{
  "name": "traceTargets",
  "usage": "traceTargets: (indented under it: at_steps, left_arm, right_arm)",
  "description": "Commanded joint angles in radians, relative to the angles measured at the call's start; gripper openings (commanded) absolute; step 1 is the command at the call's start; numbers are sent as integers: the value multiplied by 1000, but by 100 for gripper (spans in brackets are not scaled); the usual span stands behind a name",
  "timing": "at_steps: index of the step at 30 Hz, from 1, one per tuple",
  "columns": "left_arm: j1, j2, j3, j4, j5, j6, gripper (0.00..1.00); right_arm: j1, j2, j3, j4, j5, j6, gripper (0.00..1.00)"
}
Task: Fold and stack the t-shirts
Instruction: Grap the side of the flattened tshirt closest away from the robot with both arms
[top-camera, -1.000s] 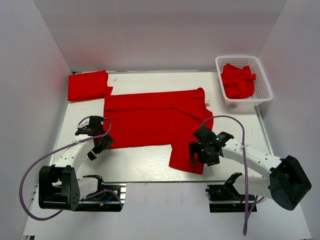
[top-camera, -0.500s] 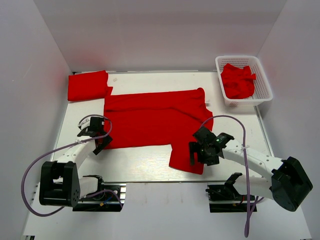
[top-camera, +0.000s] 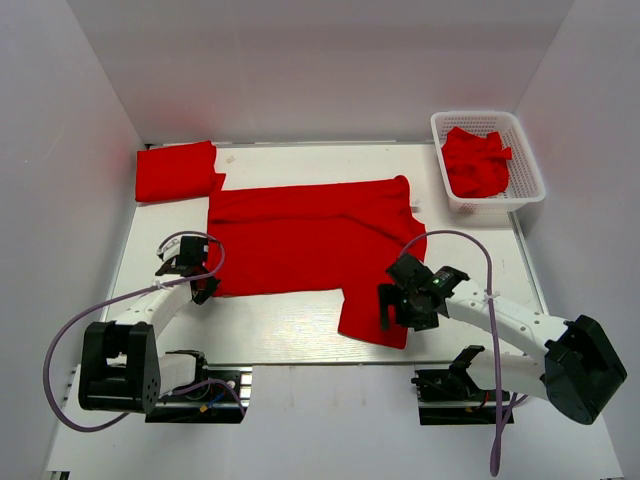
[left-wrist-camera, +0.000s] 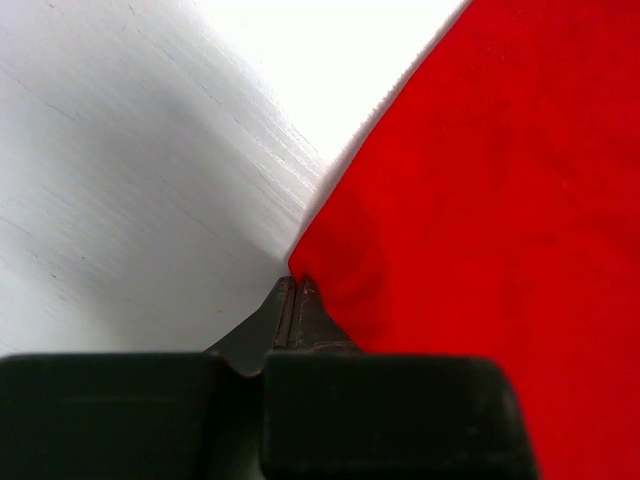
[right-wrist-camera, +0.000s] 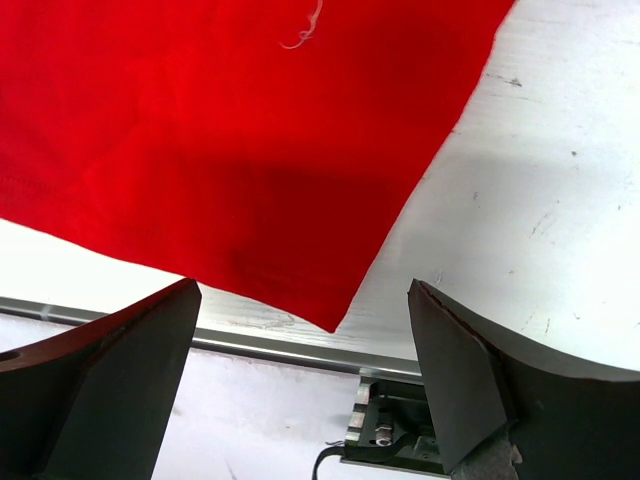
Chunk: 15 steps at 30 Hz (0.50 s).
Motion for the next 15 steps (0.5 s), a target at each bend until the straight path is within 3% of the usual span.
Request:
traceTargets:
  at_steps: [1,11,15]
  left_arm:
    - [5,-6,-21,13,14,-3,0]
    - [5,-67,-30,34,3,29,0]
    - [5,-78,-30,25,-6,29,0]
  right_arm:
    - [17,-6,4,20,-9,-54,90]
    - [86,59,10,24,11,-48,90]
    - [100,60,-11,37,8,-16,85]
